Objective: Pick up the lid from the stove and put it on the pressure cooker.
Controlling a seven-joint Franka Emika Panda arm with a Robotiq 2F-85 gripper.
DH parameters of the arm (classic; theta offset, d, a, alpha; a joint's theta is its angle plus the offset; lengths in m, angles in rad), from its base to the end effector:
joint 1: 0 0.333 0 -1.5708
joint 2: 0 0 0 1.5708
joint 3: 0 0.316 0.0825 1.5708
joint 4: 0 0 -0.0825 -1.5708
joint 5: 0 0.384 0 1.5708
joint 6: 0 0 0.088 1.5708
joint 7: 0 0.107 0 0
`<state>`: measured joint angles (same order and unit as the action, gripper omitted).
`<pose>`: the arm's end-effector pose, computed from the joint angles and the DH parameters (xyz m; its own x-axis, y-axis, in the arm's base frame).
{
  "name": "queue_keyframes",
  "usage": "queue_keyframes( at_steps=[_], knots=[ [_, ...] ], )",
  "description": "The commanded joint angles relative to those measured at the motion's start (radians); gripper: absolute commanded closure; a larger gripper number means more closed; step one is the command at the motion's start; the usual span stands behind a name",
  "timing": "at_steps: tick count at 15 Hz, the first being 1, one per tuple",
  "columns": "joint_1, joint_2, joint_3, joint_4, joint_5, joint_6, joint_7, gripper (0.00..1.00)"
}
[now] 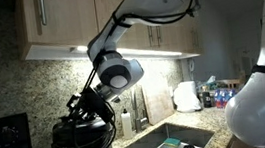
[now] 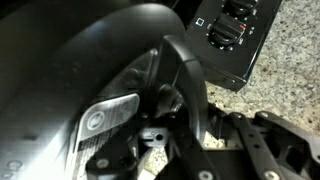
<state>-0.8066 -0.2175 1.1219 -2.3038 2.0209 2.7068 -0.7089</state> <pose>0.4901 0.1365 0.4060 0.6721 -0.7086 0.2149 -0.2102 -0.4609 -0.8622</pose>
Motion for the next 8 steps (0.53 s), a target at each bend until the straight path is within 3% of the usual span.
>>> queue_keyframes(
  at_steps=[1,8],
  knots=[
    [-0.039,0.088,0.051,0.048,0.018,0.027,-0.057,0.97],
    [-0.087,0.206,0.120,0.100,0.136,0.096,-0.178,0.97]
  ],
)
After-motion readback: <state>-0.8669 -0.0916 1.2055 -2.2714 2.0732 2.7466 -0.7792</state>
